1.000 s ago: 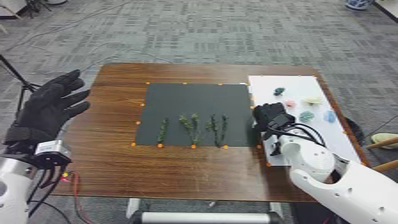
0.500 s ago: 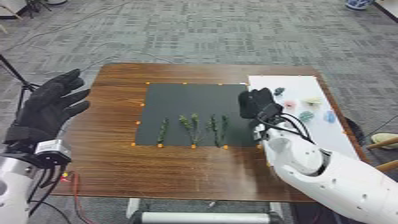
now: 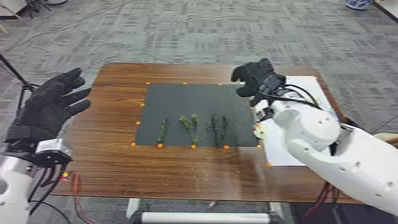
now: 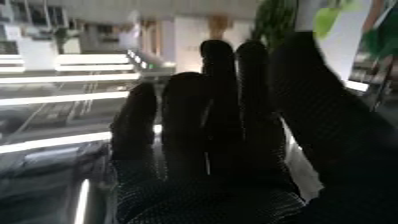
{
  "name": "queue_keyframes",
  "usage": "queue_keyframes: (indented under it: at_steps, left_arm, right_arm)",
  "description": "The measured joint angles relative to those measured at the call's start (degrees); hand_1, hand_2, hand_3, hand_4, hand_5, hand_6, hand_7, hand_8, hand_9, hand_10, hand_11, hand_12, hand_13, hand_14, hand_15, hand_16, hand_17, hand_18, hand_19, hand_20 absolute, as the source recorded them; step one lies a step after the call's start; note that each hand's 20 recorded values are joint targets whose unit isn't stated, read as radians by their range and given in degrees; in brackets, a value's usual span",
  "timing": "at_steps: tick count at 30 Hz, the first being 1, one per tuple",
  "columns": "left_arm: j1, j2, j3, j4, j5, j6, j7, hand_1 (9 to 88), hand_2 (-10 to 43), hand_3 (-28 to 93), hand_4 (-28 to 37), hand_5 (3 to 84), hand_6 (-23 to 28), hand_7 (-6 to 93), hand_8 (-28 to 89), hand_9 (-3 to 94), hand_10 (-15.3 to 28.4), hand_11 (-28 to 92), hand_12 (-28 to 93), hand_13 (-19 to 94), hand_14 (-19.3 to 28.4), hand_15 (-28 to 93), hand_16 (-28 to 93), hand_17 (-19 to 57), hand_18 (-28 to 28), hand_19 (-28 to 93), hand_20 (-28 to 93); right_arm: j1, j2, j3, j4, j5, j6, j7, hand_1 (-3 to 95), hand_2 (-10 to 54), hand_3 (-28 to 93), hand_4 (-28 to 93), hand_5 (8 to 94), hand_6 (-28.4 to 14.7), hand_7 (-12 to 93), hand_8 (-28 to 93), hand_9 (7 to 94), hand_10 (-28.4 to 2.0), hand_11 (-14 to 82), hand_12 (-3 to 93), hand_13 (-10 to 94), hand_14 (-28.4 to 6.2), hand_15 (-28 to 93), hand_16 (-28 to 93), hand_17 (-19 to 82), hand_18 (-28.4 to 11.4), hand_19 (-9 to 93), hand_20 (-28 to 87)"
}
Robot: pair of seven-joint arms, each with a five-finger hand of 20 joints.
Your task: Arrange flowers
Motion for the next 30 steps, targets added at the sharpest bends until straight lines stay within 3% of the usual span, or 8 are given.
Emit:
queue_keyframes:
  at_steps: [2, 6, 10, 16, 19, 22, 30]
  left_arm:
    - [0.2, 0.0, -0.17, -0.01, 0.0, 0.0, 0.01, 25.7, -2.9, 69, -26.9, 22.2, 1.4, 23.5, -11, 17.3, 9.5, 23, 19, 10, 13.2, 45, -6, -10.4, 19.5, 39, 10]
    - [0.5, -0.01, -0.29, 0.0, -0.01, -0.02, 0.05, 25.7, -2.9, 69, -26.9, 22.2, 1.4, 23.5, -11, 17.3, 9.5, 23, 19, 10, 13.2, 45, -6, -10.4, 19.5, 39, 10]
    - [0.4, 0.0, -0.23, 0.05, -0.02, -0.13, 0.02, 25.7, -2.8, 69, -26.9, 22.1, 1.4, 23.6, -11, 17.2, 9.5, 23, 19, 10, 13.2, 45, -6, -10.4, 19.5, 39, 10]
    - [0.1, 0.25, -0.17, 0.11, -0.02, -0.23, -0.08, 25.7, -2.8, 69, -26.8, 22.2, 1.4, 23.6, -11, 17.2, 9.5, 23, 19, 10, 13.3, 45, -6, -10.4, 19.5, 39, 10]
    - [0.0, 0.32, -0.17, 0.11, -0.02, -0.24, -0.1, 25.7, -2.8, 69, -26.9, 22.2, 1.4, 23.6, -11, 17.3, 9.5, 23, 19, 10, 13.3, 44, -6, -10.5, 19.5, 39, 10]
    - [0.1, 0.38, -0.19, 0.11, -0.02, -0.25, -0.11, 25.7, -2.8, 69, -26.9, 22.2, 1.4, 23.5, -11, 17.3, 9.5, 23, 19, 10, 13.3, 45, -6, -10.5, 19.5, 39, 10]
    - [0.2, 0.41, -0.23, 0.11, -0.04, -0.35, -0.18, 25.6, -2.9, 69, -26.9, 22.1, 1.4, 23.5, -11, 17.3, 9.5, 23, 19, 10, 13.2, 45, -6, -10.4, 19.5, 39, 10]
  right_arm:
    - [-2.4, 1.9, 1.0, -0.1, 0.0, 0.2, -1.1, 46.8, -9.5, 68, -28, 49.8, 1.5, 27, -16, 54.3, -6.7, 19.3, 19.6, 53, -7.7, 78, 33, 18, -19.1, 72, 56]
    - [-8.7, 4.0, 4.4, -0.1, 0.0, 0.1, -1.7, 59.2, -9.5, 47, -28, 50.2, 2.4, 24, -16, 55.2, -5.2, 13.4, 14.9, 54, -6.7, 78, 32, 19, -18.7, 72, 55]
    - [-13.2, 4.1, 6.2, 0.0, -0.2, -1.1, -1.8, 65.0, -9.5, 34, -28, 49.3, 2.6, 22, -14, 54.8, -4.8, 11.2, 13.8, 54, -6.5, 78, 32, 19, -17.9, 72, 56]
    - [-17.5, 3.9, 9.8, -0.6, -0.1, -8.2, -3.8, 68.2, -9.5, 16, -22, 47.0, 1.3, 19, -12, 51.5, -5.0, 8.0, 14.0, 52, -6.4, 78, 33, 18, -17.1, 70, 57]
    - [-19.5, 3.9, 12.9, -1.2, 0.0, -12.2, -5.2, 67.9, -9.5, 15, -21, 46.5, 1.1, 19, -12, 51.0, -5.1, 7.9, 13.9, 52, -6.6, 78, 33, 17, -17.2, 70, 57]
    - [-20.6, 4.1, 14.3, -1.6, 0.1, -12.8, -5.7, 67.2, -9.5, 19, -24, 46.2, 0.9, 19, -12, 50.5, -5.3, 8.2, 14.2, 52, -6.8, 78, 32, 17, -17.5, 70, 57]
    - [-21.3, 4.2, 15.1, -2.1, -0.3, -14.5, -6.2, 59.5, -9.5, 44, -28, 46.7, 0.4, 25, -14, 52.4, -7.3, 20.3, 20.8, 53, -7.5, 80, 31, 18, -19.1, 72, 56]
